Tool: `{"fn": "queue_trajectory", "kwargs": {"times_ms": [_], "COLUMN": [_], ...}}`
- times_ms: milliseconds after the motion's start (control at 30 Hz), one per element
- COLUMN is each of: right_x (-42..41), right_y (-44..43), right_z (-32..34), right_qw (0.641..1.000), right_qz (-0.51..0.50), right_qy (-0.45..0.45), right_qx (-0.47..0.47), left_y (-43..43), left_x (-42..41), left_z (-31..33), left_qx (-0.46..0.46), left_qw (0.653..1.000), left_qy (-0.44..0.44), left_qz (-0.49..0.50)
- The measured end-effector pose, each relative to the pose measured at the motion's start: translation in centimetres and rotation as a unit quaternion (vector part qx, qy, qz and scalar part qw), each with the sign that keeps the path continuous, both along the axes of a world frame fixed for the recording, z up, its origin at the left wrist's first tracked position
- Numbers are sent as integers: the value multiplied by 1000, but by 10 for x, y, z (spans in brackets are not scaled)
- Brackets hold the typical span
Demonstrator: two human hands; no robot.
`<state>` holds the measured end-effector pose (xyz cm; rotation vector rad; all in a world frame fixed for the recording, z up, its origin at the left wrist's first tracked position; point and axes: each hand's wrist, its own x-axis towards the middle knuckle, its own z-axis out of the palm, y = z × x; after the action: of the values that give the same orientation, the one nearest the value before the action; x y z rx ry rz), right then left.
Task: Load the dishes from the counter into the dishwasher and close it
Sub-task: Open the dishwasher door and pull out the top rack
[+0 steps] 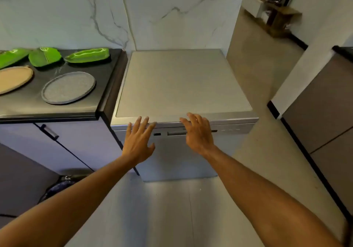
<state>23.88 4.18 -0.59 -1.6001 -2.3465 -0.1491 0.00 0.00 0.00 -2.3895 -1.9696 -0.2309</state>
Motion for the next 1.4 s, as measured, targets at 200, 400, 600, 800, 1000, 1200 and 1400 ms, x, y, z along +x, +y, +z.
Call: {"fn": "queue_trajectory", "kwargs": {"times_ms": [200, 400, 600, 800, 1000, 1200, 1400], "right_x": [-12, -22, -25, -29, -27, -29, -25], "right_y": [28, 63, 74, 67, 29, -24, -96], "right_z": [-73, -105, -105, -97, -96, -72, -68], "right_qw": [987, 939, 909, 919, 968, 999, 989], "right_qz": [18, 2, -11, -10, -16, -33, -42], "right_qy": [22, 76, 100, 74, 29, 4, -33], "right_qx": [159, 336, 406, 387, 248, 20, -140], "left_y": [39, 63, 71, 65, 34, -5, -72], "left_x": [2, 24, 27, 33, 35, 36, 42], "left_z": [-54, -72, -85, -76, -73, -63, -72], "left_qx": [86, 223, 283, 257, 151, 45, -26], "left_qw": [995, 972, 954, 960, 984, 996, 997], "left_qy": [41, -19, -37, -39, 4, 14, 10], "left_qz": [15, 78, 92, 108, 98, 70, 67]}}
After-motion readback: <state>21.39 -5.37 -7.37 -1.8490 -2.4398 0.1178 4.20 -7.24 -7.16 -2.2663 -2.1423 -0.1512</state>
